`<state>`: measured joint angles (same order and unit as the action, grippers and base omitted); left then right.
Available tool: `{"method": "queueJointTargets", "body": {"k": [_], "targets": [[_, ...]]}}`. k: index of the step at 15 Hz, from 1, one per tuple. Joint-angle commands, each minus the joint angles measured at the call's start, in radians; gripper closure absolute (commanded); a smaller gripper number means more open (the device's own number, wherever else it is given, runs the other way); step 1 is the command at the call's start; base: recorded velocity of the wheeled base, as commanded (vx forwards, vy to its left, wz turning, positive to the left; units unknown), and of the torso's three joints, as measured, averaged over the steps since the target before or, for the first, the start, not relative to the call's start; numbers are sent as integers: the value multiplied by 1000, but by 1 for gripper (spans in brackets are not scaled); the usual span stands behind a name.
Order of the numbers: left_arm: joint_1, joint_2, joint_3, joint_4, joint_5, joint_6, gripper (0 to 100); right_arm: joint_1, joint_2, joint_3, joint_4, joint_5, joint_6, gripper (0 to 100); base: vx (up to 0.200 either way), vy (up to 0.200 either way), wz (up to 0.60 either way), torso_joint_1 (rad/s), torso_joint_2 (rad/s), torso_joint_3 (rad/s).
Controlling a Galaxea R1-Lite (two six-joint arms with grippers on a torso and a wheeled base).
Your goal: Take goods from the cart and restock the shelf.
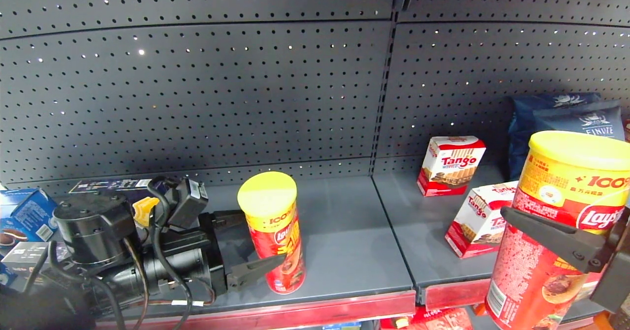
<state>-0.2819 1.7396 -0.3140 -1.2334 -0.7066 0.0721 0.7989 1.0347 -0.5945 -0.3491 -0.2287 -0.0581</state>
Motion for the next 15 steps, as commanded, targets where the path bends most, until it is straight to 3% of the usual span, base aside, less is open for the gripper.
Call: {"method": "queueJointTargets", "body": {"k": [1, 3, 8, 14, 15], "targets": [[13, 1, -2, -1, 2, 0, 0, 0, -2, 1, -1, 0, 0, 100, 0, 0, 0, 0, 0, 0], [44, 0, -5, -1, 2, 0, 0, 0, -1, 4, -1, 0, 0, 100, 0, 0, 0, 0, 0, 0], [50, -6, 3, -1, 1, 5, 0, -1, -2, 10, -2, 0, 1, 100, 0, 0, 0, 0, 0, 0], [27, -83, 13, 12, -4, 5, 0, -12, -4, 12, -2, 2, 1, 100, 0, 0, 0, 0, 0, 0], [-19, -121, 50, 17, -4, 5, 0, -12, -4, 12, -2, 2, 1, 100, 0, 0, 0, 0, 0, 0]]}}
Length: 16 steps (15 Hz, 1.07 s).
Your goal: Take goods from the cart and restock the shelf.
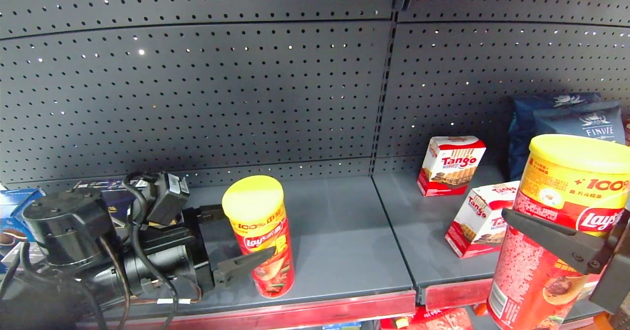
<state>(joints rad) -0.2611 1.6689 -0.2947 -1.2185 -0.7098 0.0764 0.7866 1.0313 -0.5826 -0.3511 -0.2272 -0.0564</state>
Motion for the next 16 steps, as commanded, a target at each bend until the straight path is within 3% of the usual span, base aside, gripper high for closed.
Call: {"method": "queueJointTargets", "body": {"k": [1, 4, 7, 16], "targets": [[-53, -66, 62, 2, 0, 0, 0, 0, -2, -2, 0, 0, 0, 100, 0, 0, 0, 0, 0, 0], [-49, -89, 101, 2, 1, 0, 0, 0, -13, 1, 1, 0, -2, 100, 0, 0, 0, 0, 0, 0], [-6, -94, 106, 2, 3, 0, 0, 0, -20, 4, 1, -1, -2, 100, 0, 0, 0, 0, 0, 0], [16, -265, 117, 16, 9, -6, 0, 0, -25, 7, 0, 2, -2, 100, 0, 0, 0, 0, 0, 0]]}}
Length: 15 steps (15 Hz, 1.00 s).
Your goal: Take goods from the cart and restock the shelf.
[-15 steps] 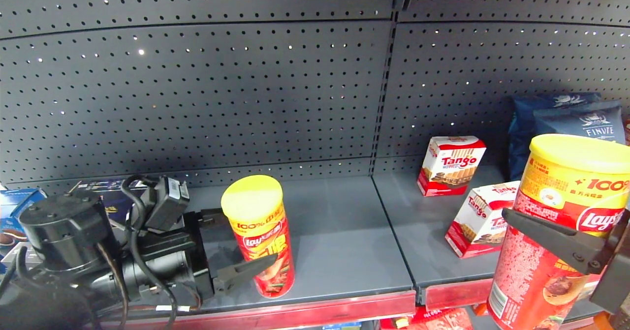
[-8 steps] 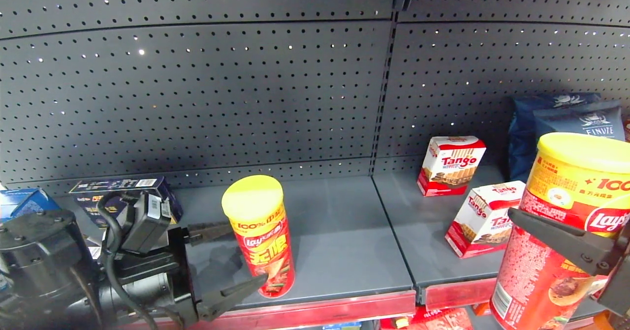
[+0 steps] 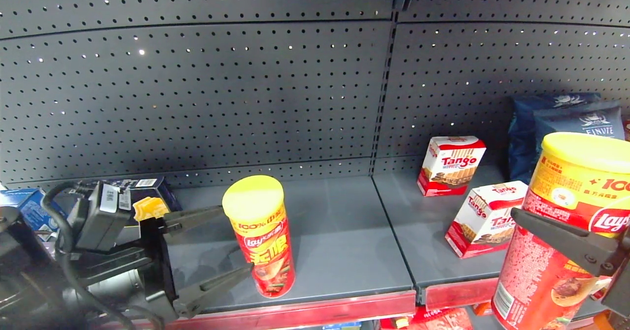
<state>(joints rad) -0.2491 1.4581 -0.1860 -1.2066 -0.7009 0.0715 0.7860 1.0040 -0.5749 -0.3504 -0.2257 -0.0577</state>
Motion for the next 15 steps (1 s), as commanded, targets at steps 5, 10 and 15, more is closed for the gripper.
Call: {"method": "queueJointTargets", "body": {"k": [5, 10, 15], "targets": [[4, -337, -6, 196, 110, -4, 0, 1, -1, 15, -2, 0, -1, 100, 0, 0, 0, 0, 0, 0], [2, -769, -6, 568, 328, -30, 0, 1, -2, 1, -5, 0, -1, 100, 0, 0, 0, 0, 0, 0], [2, -1191, 17, 953, 509, -50, 0, 7, -18, -20, -2, -1, -4, 100, 0, 0, 0, 0, 0, 0]]}}
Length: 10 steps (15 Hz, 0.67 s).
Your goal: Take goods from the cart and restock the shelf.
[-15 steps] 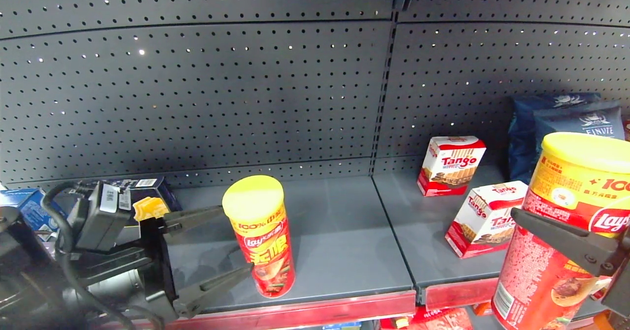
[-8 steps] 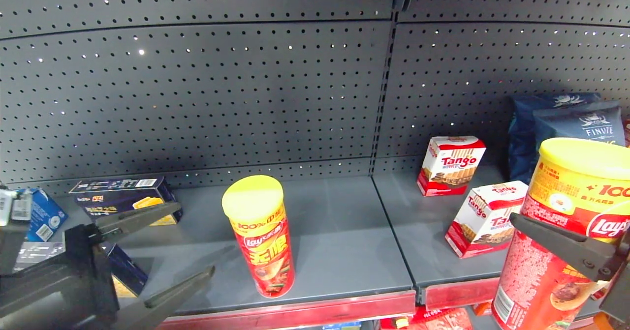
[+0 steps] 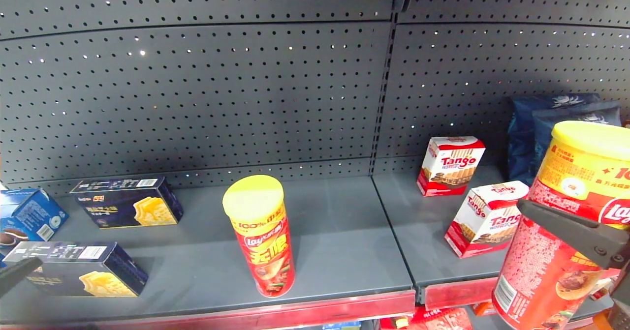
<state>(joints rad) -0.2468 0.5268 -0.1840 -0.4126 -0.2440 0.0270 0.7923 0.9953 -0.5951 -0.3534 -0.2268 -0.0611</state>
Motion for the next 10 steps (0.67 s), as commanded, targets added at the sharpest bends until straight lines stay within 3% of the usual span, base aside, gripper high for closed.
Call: {"method": "queueJointTargets", "body": {"k": [1, 2, 3, 4, 6, 8, 9, 10], "targets": [[0, -352, 17, 276, 52, -4, 0, 1, -18, 1, 2, 0, 0, 100, 0, 0, 0, 0, 0, 0], [0, -444, 20, 397, 55, 2, 0, 1, -24, 3, 4, 0, 0, 100, 0, 0, 0, 0, 0, 0], [1, -436, 29, 419, 72, -1, 0, 1, -26, 5, 2, 0, 0, 100, 0, 0, 0, 0, 0, 0], [0, -432, 41, 393, 71, -2, 0, 1, -29, 8, 2, 0, 0, 100, 0, 0, 0, 0, 0, 0], [0, -433, 167, 330, 75, 4, 0, -1, -34, 8, 2, 0, 0, 100, 0, 0, 0, 0, 0, 0], [0, -433, 184, 337, 77, 5, 0, -1, -35, 8, 2, 0, 0, 100, 0, 0, 0, 0, 0, 0], [0, -432, 183, 357, 120, 5, 0, -1, -32, 1, 2, 0, 1, 100, 0, 0, 0, 0, 0, 0], [0, -432, 181, 359, 201, -2, 0, -1, -29, 1, 2, 1, 0, 100, 0, 0, 0, 0, 0, 0]]}}
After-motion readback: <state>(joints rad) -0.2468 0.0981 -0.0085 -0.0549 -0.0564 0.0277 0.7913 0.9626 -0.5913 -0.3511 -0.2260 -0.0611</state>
